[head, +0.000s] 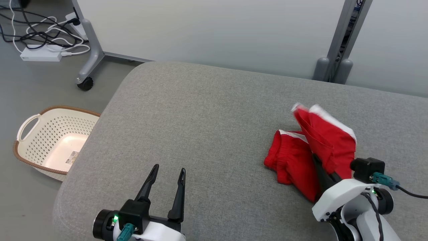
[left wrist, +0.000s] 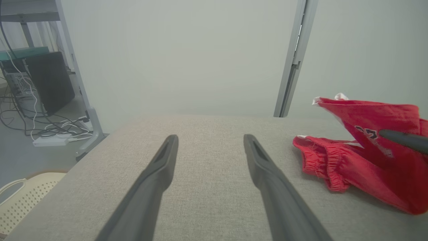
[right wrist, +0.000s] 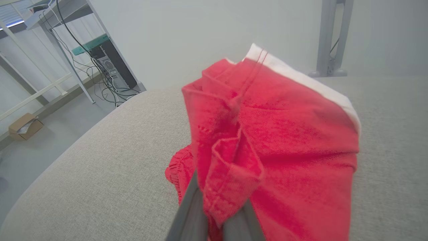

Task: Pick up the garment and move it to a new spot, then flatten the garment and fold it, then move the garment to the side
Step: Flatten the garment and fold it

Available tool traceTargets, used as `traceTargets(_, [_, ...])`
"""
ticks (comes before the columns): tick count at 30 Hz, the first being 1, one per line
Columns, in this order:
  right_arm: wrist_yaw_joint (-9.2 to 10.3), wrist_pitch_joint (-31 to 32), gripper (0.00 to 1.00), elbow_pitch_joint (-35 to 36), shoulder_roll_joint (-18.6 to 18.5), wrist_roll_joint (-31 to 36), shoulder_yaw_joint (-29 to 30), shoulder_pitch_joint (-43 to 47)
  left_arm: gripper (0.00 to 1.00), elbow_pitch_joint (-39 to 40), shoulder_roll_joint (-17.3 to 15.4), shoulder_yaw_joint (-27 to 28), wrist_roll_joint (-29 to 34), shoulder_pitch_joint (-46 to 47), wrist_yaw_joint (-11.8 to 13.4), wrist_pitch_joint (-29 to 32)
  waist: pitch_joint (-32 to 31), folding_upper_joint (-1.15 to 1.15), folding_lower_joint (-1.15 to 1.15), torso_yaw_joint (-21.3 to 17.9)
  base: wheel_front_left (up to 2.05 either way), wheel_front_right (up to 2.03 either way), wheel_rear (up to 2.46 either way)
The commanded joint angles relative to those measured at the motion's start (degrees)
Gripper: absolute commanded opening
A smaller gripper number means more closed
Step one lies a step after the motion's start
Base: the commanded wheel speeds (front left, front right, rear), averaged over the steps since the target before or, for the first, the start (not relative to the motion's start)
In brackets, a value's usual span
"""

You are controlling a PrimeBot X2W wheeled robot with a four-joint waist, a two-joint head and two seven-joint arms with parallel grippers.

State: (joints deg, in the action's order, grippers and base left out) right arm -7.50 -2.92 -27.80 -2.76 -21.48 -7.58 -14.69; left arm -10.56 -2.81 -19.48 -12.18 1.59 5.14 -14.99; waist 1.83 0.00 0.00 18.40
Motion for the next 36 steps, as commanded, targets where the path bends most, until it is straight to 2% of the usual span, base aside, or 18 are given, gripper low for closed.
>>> traceTargets(1, [0.02, 0.53, 0.0, -0.59, -0.36, 0.2, -0.64, -0.64, 1.0, -0.08, -0.22, -0.09, -0.19, 0.69, 0.37, -0.24, 0.42, 0.0, 0.0, 0.8, 0.0, 0.0, 0.0])
traceTargets(8, [0.02, 1.14, 0.0, -5.0, -0.33, 1.66, -2.72, -2.99, 1.0, -0.22, -0.22, -0.76, -0.71, 1.37, 0.44, -0.24, 1.45, 0.0, 0.0, 2.9, 0.0, 0.0, 0.0])
traceTargets(18, [0.02, 0.83, 0.0, -12.06, -0.33, 0.48, -5.92, -5.56, 1.0, -0.53, -0.23, -1.33, -0.93, 1.33, 0.43, -0.24, 2.06, 0.0, 0.0, 5.23, 0.0, 0.0, 0.0])
traceTargets(19, [0.02, 0.78, 0.24, -13.01, -0.35, -0.05, -5.79, -5.82, 1.0, -0.55, -0.22, -1.33, -0.88, 1.32, 0.41, -0.24, 2.08, 0.0, 0.0, 5.41, 0.0, 0.0, 0.0])
traceTargets(20, [0.02, 0.38, 1.0, -13.43, -0.35, -1.29, -5.66, -6.05, 1.0, -0.56, -0.21, -1.32, -0.85, 1.32, 0.39, -0.24, 2.12, 0.0, 0.0, 5.58, 0.0, 0.0, 0.0])
traceTargets(26, [0.01, -0.47, 1.0, -14.48, -0.35, -4.25, -9.59, -7.79, 1.0, -0.5, -0.22, -1.04, -0.67, 1.38, 0.38, -0.24, 2.36, 0.0, 0.0, 5.99, 0.0, 0.0, 0.0])
traceTargets(33, [0.01, 0.63, 1.0, -9.56, -0.44, -15.54, -16.91, -8.25, 1.0, -0.64, -0.22, -0.68, -0.34, 1.68, 0.54, -0.24, 2.35, 0.0, 0.0, 5.52, 0.0, 0.0, 0.0])
traceTargets(36, [0.02, 0.21, 1.0, -8.58, -0.46, -17.09, -17.9, -8.76, 1.0, -0.64, -0.2, -0.32, -0.16, 1.54, 0.52, -0.24, 1.97, 0.0, 0.0, 4.7, 0.0, 0.0, 0.0])
